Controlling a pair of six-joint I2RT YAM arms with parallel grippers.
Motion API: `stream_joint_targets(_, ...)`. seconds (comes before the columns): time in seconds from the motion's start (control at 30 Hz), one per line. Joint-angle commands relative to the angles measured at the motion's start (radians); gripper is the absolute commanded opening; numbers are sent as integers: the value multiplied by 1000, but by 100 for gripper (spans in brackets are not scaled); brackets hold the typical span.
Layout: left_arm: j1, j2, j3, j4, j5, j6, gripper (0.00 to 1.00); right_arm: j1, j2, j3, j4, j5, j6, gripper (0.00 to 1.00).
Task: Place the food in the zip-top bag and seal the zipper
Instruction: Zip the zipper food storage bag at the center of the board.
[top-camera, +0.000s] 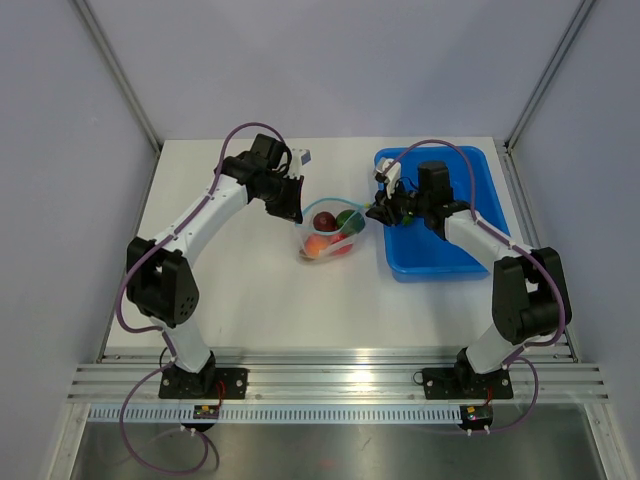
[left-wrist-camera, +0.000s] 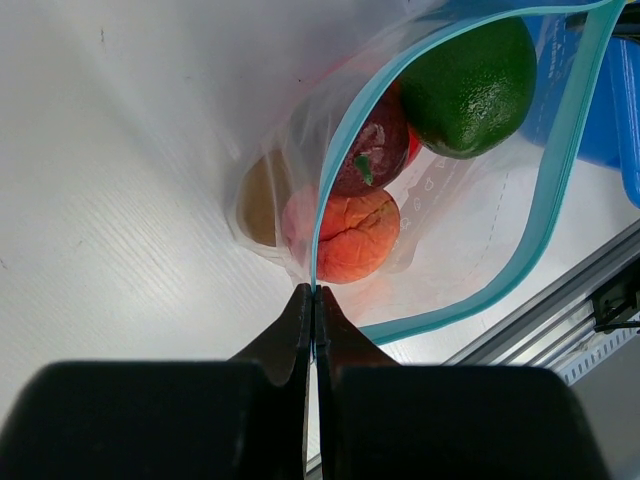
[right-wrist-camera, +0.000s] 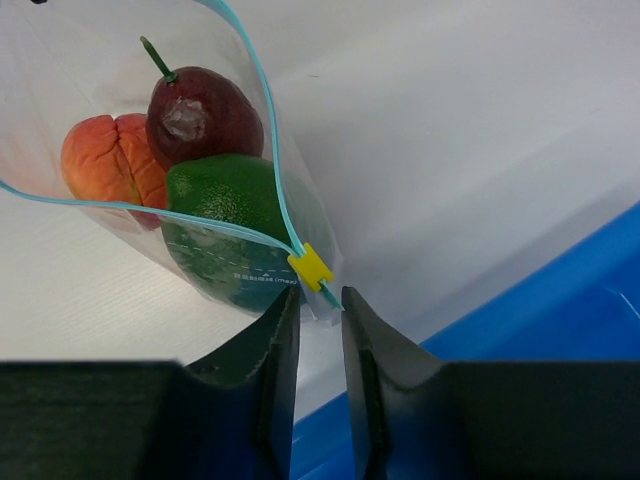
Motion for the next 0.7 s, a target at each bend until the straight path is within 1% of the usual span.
stream_joint_targets(0.0,5,10,44,12,27,11,0,14,-4,40,-7,-43,-8,29)
stream_joint_targets(0.03,7,10,44,12,27,9,0,15,-2,42,-8,-46,-8,29)
stream_joint_targets(0.27,7,14,46,11,21,14,0,27,-8,45,-28,-64,-10,17)
stream_joint_targets(0.37,7,17,47,11,20,13,0,29,-10,40,-39,-65,-8,7)
stream_joint_targets(0.4,7,16,49,9,23,14,0,27,-11,39,-44,-58,-8,0)
stream_joint_targets(0.53,7,3,52,5,18,29,0,27,-25,19,-38,-37,0,0)
stream_joint_targets(0.57,7,-10,53,-3,12,37,1,27,-30,8,-33,-32,0,0)
stream_joint_targets(0.6,7,-20,64,-12,-2,45,19,27,-36,4,-31,-28,-2,0)
stream_joint_targets(0.67,7,-58,73,-23,-23,77,50,29,-39,2,-37,-29,-10,0)
